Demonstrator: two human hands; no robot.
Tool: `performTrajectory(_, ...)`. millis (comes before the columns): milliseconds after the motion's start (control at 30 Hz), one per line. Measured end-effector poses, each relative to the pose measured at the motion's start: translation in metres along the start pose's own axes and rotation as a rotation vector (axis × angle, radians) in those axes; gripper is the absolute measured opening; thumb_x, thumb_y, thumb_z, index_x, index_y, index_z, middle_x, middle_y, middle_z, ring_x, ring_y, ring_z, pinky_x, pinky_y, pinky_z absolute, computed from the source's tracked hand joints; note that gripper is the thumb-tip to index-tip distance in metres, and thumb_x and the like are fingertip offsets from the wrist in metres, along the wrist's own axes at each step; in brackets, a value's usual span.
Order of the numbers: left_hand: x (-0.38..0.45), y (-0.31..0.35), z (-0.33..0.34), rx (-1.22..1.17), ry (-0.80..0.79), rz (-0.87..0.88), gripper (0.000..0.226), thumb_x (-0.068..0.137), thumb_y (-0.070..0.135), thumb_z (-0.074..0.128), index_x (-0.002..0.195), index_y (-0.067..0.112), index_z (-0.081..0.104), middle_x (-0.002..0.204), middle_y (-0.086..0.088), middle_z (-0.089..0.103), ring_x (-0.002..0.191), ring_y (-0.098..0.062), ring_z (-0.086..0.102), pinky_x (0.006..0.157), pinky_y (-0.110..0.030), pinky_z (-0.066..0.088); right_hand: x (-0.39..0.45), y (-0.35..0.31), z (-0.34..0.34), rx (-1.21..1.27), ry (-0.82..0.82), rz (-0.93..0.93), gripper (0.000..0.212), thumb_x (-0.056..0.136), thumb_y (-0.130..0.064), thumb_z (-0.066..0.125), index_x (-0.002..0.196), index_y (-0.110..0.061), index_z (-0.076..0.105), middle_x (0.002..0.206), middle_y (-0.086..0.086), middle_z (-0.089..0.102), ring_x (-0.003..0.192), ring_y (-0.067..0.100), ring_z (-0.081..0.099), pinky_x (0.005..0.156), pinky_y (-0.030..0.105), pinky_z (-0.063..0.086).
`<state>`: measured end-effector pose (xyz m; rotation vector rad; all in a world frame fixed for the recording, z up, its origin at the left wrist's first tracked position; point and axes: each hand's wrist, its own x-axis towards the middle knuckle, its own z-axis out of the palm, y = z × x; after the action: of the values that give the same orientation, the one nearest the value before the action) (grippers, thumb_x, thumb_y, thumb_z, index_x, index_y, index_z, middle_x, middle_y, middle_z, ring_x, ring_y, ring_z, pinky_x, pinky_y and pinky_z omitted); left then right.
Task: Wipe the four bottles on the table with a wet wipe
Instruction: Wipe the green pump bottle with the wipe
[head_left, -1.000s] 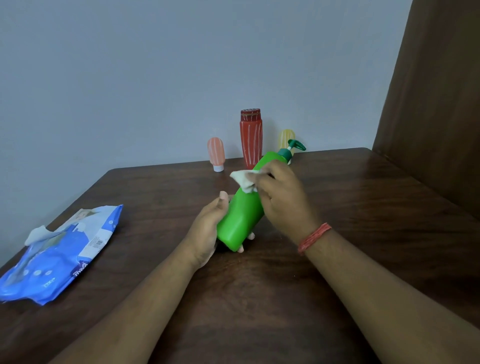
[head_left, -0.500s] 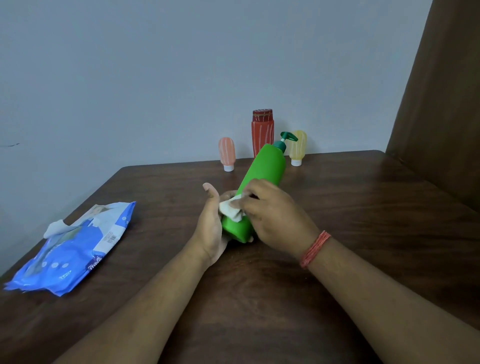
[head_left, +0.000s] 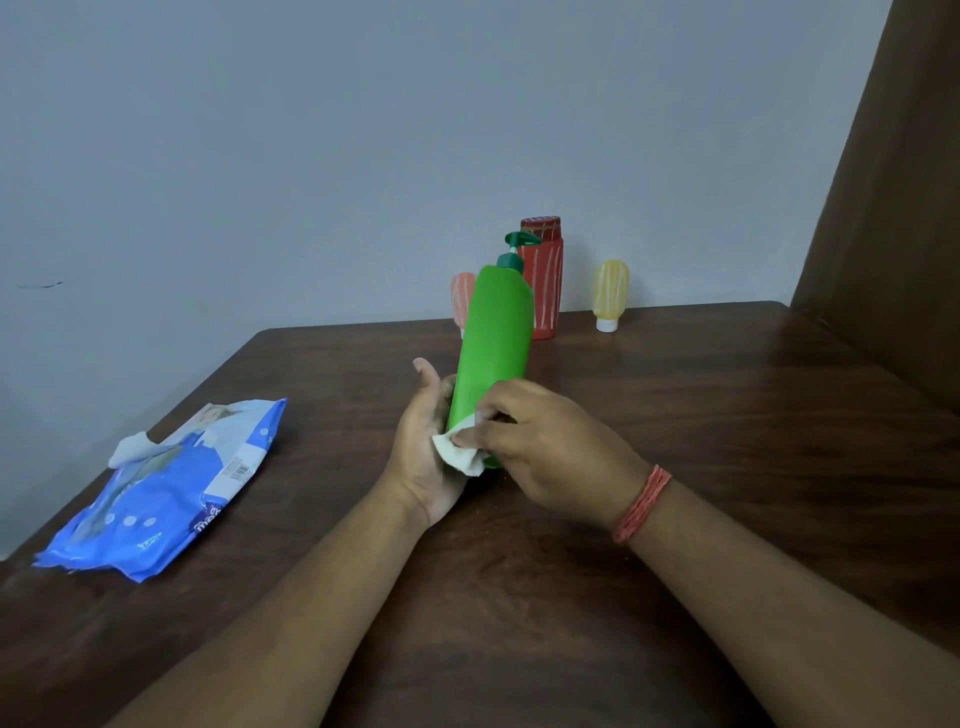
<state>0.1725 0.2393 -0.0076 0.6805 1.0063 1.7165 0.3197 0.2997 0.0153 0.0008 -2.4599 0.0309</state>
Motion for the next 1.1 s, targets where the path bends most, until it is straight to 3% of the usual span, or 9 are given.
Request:
performTrajectory(133,-0.002,0.001,0.000,-0.028,0.007,0.035,0.073,0.098,0.065,0.031,0.117,0.006,0.070,0.111,-0.015,0.072,0.102,-0.025,0.070,0.088,-0.034,0.057,-0.001,-0.001,0.000,0.023,0.045,0.029,0.025,0.089,-0.004,0.064,0.111,-0.010,0.074,0.095,0.007,0.061,0.086,0.021,0.056,0.068,0.037,0.053)
performTrajectory(267,-0.001,0.005,-0.004,-0.075,0.055,0.076,0.079,0.098,0.067,0.032,0.131,0.001,0.062,0.122,-0.019,0.067,0.106,-0.029,0.068,0.085,-0.039,0.057,-0.003,0.002,0.000,0.061,0.058,0.051,0.027,0.094,-0.011,0.053,0.109,-0.008,0.074,0.095,0.007,0.065,0.087,0.023,0.061,0.070,0.041,0.055)
performTrajectory(367,0.001,0.005,-0.005,-0.104,0.080,0.105,0.078,0.098,0.066,0.032,0.136,0.004,0.058,0.124,-0.019,0.066,0.106,-0.029,0.068,0.086,-0.041,0.055,-0.005,0.006,0.002,0.059,0.094,0.095,0.023,0.092,-0.006,0.057,0.106,-0.007,0.074,0.100,0.006,0.069,0.093,0.024,0.065,0.075,0.042,0.055)
performTrajectory(600,-0.003,0.004,-0.002,-0.071,0.053,0.072,0.078,0.098,0.066,0.034,0.129,0.001,0.062,0.118,-0.018,0.068,0.102,-0.026,0.069,0.085,-0.037,0.058,-0.001,-0.004,0.007,0.058,0.133,0.050,0.019,0.092,-0.005,0.059,0.103,-0.006,0.074,0.098,0.008,0.066,0.090,0.024,0.062,0.074,0.037,0.053)
performTrajectory(767,-0.001,0.008,-0.005,-0.153,0.086,0.142,0.076,0.099,0.065,0.032,0.135,0.004,0.059,0.122,-0.019,0.067,0.098,-0.029,0.070,0.087,-0.042,0.055,-0.006,0.007,0.007,0.082,0.170,0.140,0.014,0.087,0.003,0.062,0.092,-0.006,0.071,0.095,0.005,0.066,0.093,0.017,0.062,0.080,0.035,0.054)
performTrajectory(967,-0.005,0.009,-0.003,-0.185,0.037,0.094,0.076,0.099,0.065,0.029,0.131,0.005,0.062,0.124,-0.018,0.067,0.101,-0.027,0.070,0.085,-0.039,0.057,-0.006,0.002,0.009,0.121,0.180,0.149,0.014,0.091,-0.002,0.057,0.094,-0.005,0.070,0.096,0.006,0.063,0.092,0.021,0.063,0.083,0.041,0.054)
performTrajectory(1100,-0.007,0.006,0.003,-0.157,-0.033,0.002,0.073,0.100,0.064,0.028,0.132,0.008,0.062,0.129,-0.016,0.066,0.108,-0.027,0.067,0.096,-0.043,0.051,-0.005,0.008,0.007,0.108,0.346,0.250,0.016,0.087,0.002,0.057,0.093,-0.002,0.071,0.095,0.007,0.064,0.088,0.020,0.062,0.078,0.037,0.054)
